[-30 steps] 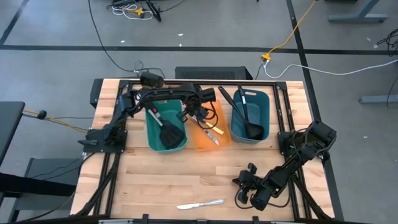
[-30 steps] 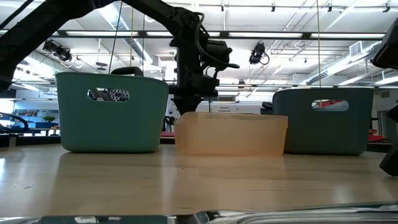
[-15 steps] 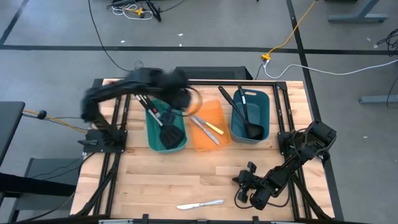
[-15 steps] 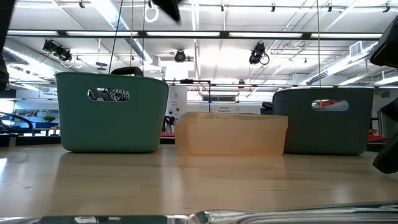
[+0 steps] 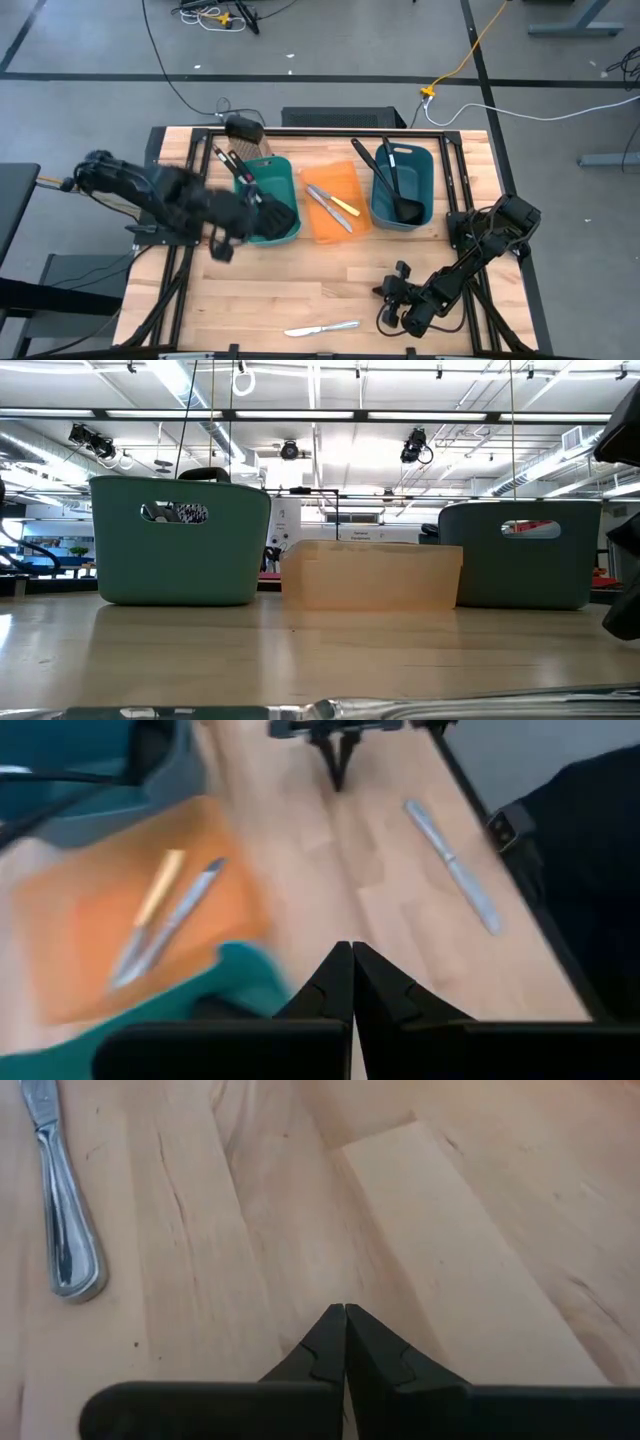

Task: Pick & Place Kitchen Items
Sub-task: Put the silver table knife into the orange bin

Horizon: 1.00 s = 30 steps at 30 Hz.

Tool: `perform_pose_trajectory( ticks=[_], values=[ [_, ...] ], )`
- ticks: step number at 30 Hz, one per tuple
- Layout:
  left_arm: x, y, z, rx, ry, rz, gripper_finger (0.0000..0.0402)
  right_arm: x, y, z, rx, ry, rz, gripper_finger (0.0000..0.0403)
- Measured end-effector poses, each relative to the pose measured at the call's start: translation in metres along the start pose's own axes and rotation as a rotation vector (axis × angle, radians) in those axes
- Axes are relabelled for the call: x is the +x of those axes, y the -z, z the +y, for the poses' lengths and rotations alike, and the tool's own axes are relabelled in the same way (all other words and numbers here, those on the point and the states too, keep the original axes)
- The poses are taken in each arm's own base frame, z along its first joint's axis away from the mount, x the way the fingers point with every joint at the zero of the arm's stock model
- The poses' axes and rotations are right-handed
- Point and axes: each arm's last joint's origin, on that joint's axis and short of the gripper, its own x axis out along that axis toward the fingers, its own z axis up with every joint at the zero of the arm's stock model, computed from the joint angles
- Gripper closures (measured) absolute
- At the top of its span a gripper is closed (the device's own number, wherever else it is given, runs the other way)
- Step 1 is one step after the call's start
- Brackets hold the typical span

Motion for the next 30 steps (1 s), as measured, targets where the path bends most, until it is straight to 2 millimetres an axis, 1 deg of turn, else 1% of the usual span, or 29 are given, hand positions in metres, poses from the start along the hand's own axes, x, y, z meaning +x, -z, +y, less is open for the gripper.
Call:
perform_pose_trajectory(
  ticks=[6, 8, 11, 15, 19, 24, 27, 30],
  values=[
    [0.059, 0.034, -0.052, -0.006, 0.135, -0.103, 0.0399, 0.000, 0.000, 0.001, -0.020, -0.007, 0.004, 0.0392],
    [0.077, 0.045, -0.065, -0.010, 0.174, -0.132, 0.0399, 0.000, 0.000, 0.000, -0.020, -0.007, 0.006, 0.0393],
    [0.096, 0.059, -0.082, -0.036, 0.214, -0.155, 0.0399, 0.002, -0.002, 0.000, -0.010, -0.016, 0.034, 0.0397],
    [0.118, 0.064, -0.101, -0.075, 0.257, -0.160, 0.0399, 0.005, -0.006, -0.001, 0.011, -0.033, 0.061, 0.0399],
    [0.140, 0.062, -0.121, -0.092, 0.332, -0.139, 0.0399, 0.007, -0.008, -0.002, 0.011, -0.034, 0.072, 0.0399],
    [0.172, 0.064, -0.136, -0.128, 0.420, -0.013, 0.0399, 0.010, -0.012, -0.004, 0.024, -0.037, 0.081, 0.0393],
    [0.183, 0.061, -0.146, -0.126, 0.459, 0.015, 0.0399, 0.012, -0.015, -0.003, 0.025, -0.050, 0.077, 0.0393],
    [0.192, 0.060, -0.153, -0.126, 0.482, -0.004, 0.0399, 0.015, -0.018, -0.003, 0.011, -0.074, 0.075, 0.0392]
  ],
)
